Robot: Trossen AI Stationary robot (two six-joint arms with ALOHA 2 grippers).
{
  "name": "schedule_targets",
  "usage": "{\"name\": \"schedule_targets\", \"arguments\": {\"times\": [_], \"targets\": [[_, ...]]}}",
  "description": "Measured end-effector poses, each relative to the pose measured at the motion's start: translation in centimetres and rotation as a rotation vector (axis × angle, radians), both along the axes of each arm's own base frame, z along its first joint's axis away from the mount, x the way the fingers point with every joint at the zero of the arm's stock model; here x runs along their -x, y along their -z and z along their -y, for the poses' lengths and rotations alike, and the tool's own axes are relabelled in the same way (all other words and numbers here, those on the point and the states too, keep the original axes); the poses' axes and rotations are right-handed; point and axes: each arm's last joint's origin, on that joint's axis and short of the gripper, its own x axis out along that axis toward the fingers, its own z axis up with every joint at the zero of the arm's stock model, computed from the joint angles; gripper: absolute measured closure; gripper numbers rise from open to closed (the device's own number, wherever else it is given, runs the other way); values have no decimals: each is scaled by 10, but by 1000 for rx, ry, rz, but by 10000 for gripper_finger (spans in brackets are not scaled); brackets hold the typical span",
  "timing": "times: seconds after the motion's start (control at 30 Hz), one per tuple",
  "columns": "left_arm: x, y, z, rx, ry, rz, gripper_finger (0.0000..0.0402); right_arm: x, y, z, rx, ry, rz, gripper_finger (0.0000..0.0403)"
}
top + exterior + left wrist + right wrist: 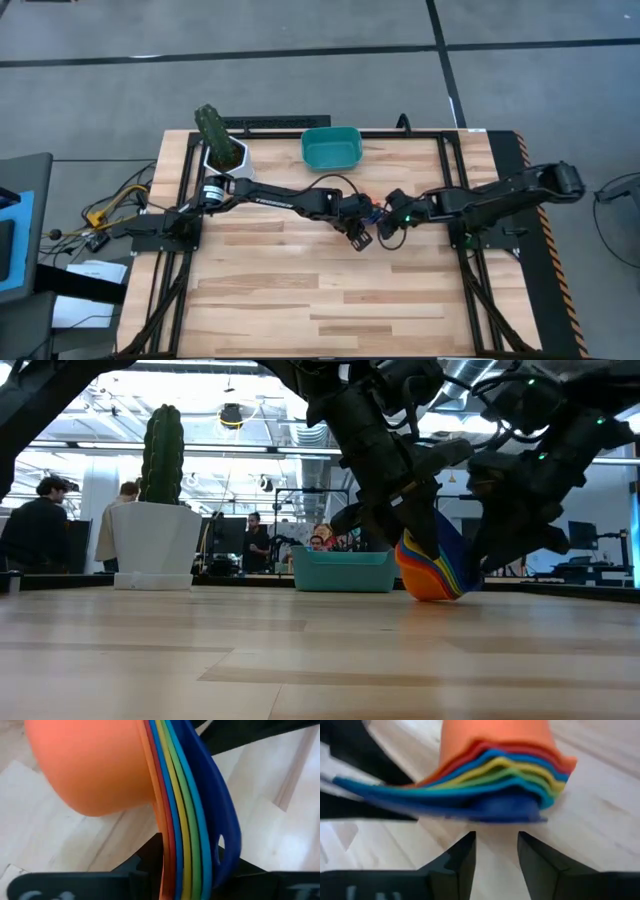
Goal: Nest measuring cups in basket
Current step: Put the stacked measuring cups into the blue bin
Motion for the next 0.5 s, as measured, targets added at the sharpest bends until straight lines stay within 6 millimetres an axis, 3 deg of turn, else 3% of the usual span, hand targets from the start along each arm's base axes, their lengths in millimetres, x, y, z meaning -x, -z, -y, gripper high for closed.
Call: {"name": "schedule_targets", "arguments": {"times": [0.23, 0.5], "targets": [[-3, -2, 3, 62, 46, 35, 317, -4, -3, 2, 19, -18, 45, 287], [-6, -5, 5, 136, 72, 79, 317, -5, -8, 2, 29, -51, 77, 303]]}}
